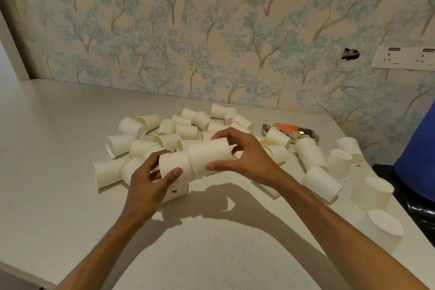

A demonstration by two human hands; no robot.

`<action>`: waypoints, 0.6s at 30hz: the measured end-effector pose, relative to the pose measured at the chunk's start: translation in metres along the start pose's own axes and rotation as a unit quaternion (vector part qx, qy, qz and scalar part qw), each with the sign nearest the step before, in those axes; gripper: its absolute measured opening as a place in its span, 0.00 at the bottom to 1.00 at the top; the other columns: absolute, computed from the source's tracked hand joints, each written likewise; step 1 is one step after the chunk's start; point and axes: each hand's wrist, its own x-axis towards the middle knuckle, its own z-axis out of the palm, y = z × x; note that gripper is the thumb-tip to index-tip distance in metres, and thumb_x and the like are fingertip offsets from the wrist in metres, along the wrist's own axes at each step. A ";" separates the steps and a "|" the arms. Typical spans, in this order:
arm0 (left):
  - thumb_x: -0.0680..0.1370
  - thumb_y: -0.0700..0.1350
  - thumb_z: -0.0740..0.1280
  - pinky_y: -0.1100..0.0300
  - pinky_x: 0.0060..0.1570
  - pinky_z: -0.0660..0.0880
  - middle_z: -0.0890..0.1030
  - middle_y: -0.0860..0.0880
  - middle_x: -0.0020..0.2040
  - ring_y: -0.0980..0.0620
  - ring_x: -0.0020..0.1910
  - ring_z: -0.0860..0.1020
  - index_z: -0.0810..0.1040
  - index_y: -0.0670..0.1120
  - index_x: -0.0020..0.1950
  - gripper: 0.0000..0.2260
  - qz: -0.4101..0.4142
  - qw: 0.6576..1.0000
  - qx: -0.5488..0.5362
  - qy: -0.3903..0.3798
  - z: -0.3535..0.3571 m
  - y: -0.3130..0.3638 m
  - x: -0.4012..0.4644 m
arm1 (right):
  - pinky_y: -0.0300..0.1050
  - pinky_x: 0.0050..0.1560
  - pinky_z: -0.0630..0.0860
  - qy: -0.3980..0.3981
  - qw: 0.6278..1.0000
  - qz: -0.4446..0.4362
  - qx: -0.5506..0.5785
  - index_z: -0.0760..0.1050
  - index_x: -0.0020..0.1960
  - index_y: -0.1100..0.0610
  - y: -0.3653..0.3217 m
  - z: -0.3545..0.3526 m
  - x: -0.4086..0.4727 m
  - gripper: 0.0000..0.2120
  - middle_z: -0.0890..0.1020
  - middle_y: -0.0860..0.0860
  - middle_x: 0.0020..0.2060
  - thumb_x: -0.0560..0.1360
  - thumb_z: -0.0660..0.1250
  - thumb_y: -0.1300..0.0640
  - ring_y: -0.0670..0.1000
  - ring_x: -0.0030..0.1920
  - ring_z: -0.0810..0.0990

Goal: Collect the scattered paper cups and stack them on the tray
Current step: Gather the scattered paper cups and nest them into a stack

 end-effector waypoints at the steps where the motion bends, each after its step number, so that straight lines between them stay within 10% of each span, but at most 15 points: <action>1: 0.62 0.65 0.68 0.43 0.51 0.80 0.78 0.56 0.54 0.43 0.56 0.77 0.74 0.53 0.61 0.31 0.005 1.000 0.005 -0.014 -0.001 0.001 0.002 | 0.37 0.41 0.79 -0.016 1.000 0.000 0.002 0.77 0.54 0.44 -0.003 0.009 0.003 0.24 0.81 0.41 0.50 0.62 0.81 0.44 0.44 0.50 0.80; 7: 0.63 0.64 0.68 0.46 0.52 0.81 0.79 0.49 0.57 0.44 0.56 0.78 0.76 0.49 0.63 0.33 0.005 1.000 -0.011 0.010 -0.021 -0.005 0.016 | 0.55 0.54 0.78 0.013 0.993 0.102 0.062 0.77 0.57 0.37 0.012 0.063 0.019 0.18 0.81 0.42 0.56 0.77 0.50 0.37 0.48 0.56 0.78; 10: 0.65 0.62 0.68 0.61 0.42 0.83 0.80 0.50 0.55 0.48 0.53 0.79 0.76 0.49 0.60 0.28 0.013 0.999 -0.028 0.028 -0.044 -0.015 0.024 | 0.45 0.58 0.72 -0.033 0.991 0.079 -0.108 0.71 0.65 0.39 0.032 0.080 0.009 0.20 0.78 0.39 0.61 0.75 0.58 0.38 0.38 0.57 0.75; 13: 0.67 0.61 0.68 0.48 0.49 0.82 0.80 0.46 0.58 0.45 0.54 0.79 0.76 0.45 0.63 0.30 0.012 0.999 -0.022 0.028 -0.063 -0.025 0.033 | 0.44 0.59 0.70 -0.108 0.955 0.035 -0.274 0.65 0.70 0.40 0.048 0.098 0.004 0.32 0.74 0.43 0.68 0.69 0.69 0.35 0.43 0.63 0.72; 18: 0.68 0.60 0.68 0.42 0.52 0.81 0.80 0.46 0.58 0.46 0.54 0.79 0.76 0.45 0.63 0.29 0.018 0.999 -0.024 0.021 -0.080 -0.034 0.043 | 0.41 0.56 0.75 -0.045 0.983 0.090 -0.152 0.71 0.64 0.40 0.046 0.105 0.006 0.31 0.77 0.37 0.60 0.64 0.78 0.41 0.39 0.57 0.75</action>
